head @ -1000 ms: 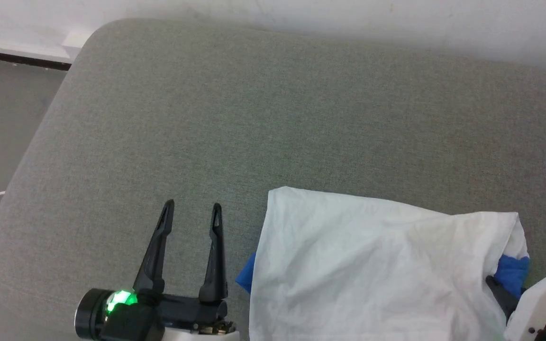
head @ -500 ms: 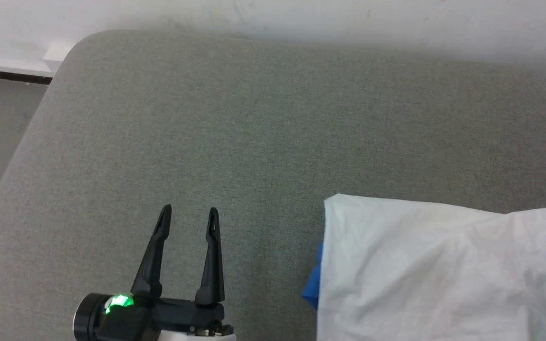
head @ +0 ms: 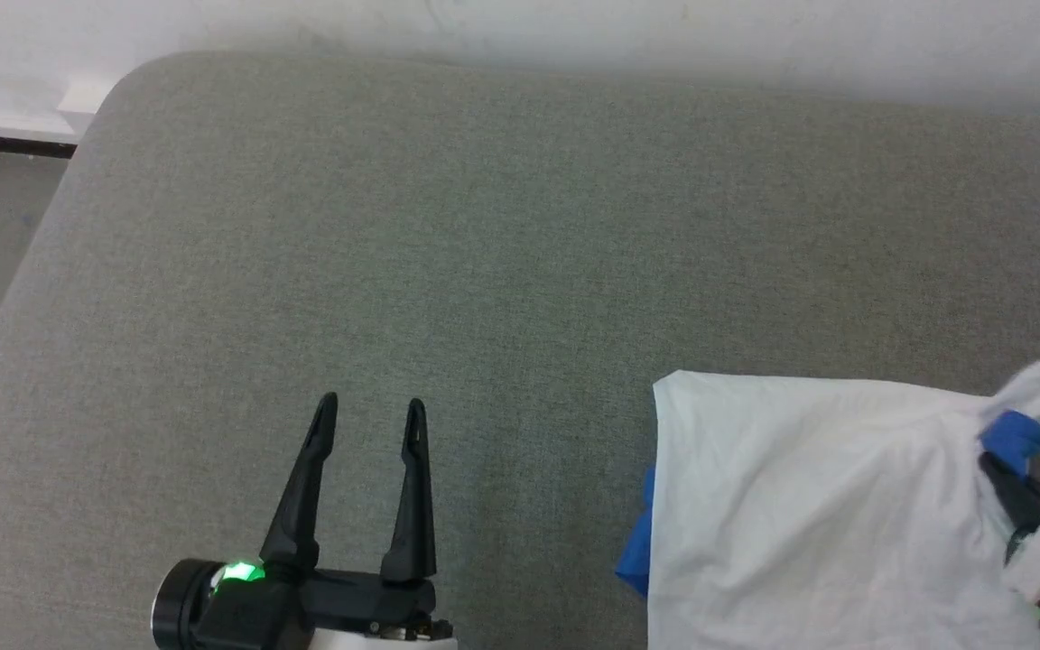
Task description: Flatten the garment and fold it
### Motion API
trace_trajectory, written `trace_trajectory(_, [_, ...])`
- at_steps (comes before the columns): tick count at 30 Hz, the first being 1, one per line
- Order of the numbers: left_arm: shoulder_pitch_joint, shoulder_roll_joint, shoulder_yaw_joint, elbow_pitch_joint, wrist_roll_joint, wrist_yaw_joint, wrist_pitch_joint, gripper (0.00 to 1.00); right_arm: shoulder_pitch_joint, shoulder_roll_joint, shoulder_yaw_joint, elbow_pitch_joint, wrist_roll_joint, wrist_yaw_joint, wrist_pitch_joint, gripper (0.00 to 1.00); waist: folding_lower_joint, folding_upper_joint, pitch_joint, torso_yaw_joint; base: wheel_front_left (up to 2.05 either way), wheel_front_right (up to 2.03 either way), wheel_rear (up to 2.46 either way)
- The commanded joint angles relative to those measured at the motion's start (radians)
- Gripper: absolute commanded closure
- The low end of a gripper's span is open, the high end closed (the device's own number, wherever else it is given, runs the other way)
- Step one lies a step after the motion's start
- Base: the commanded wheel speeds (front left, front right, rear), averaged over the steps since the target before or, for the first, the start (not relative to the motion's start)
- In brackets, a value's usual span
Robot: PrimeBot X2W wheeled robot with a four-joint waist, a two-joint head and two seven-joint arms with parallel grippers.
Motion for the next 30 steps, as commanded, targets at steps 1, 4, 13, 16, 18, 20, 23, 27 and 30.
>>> trace_trajectory(1, [-0.008,-0.005,0.002,0.004,0.005,-0.007,-0.005,0.00,0.011,0.009,0.018,-0.025,0.019,-0.001,0.014,1.00,0.0000,-0.0001,0.000,0.001,0.00,0.00,0.00])
trace_trajectory(4, [-0.010,-0.012,0.002,0.008,0.000,-0.011,-0.005,0.00,0.035,0.029,0.085,-0.124,0.075,-0.001,0.079,1.00,0.0000,-0.0001,-0.001,0.005,0.00,0.00,0.00])
trace_trajectory(13, [-0.017,-0.031,0.001,0.020,-0.012,-0.027,-0.005,0.00,0.055,0.083,0.220,-0.284,0.127,-0.001,0.210,1.00,0.0000,-0.0001,0.007,0.043,0.00,0.00,0.00])
trace_trajectory(16, [-0.019,-0.036,0.004,0.023,-0.013,-0.032,-0.005,0.00,0.034,0.093,0.267,-0.287,0.121,-0.001,0.217,1.00,0.0000,-0.0001,0.012,0.055,0.00,0.00,0.00])
trace_trajectory(18, [-0.019,-0.038,0.007,0.024,-0.015,-0.036,-0.005,0.00,0.018,0.099,0.298,-0.277,0.115,-0.001,0.216,1.00,0.0000,-0.0001,0.015,0.061,0.00,0.00,0.00])
trace_trajectory(20, [-0.020,-0.041,0.010,0.025,-0.016,-0.040,-0.005,0.00,-0.002,0.103,0.324,-0.255,0.102,-0.001,0.210,1.00,0.0000,-0.0001,0.017,0.066,0.00,0.00,0.00])
trace_trajectory(23, [-0.022,-0.044,0.012,0.029,-0.016,-0.045,-0.005,0.00,-0.035,0.107,0.355,-0.199,0.065,-0.001,0.193,1.00,0.0000,-0.0001,0.020,0.070,0.00,0.00,0.00])
trace_trajectory(27, [-0.027,-0.049,0.012,0.036,-0.015,-0.049,-0.005,0.00,-0.075,0.109,0.393,-0.085,-0.001,-0.001,0.173,1.00,0.0000,-0.0001,0.022,0.075,0.00,0.00,0.00])
trace_trajectory(30, [-0.034,-0.051,0.009,0.045,-0.016,-0.056,-0.005,0.00,-0.096,0.109,0.430,0.002,-0.041,-0.001,0.150,1.00,0.0000,-0.0001,0.020,0.081,0.00,0.00,0.00])
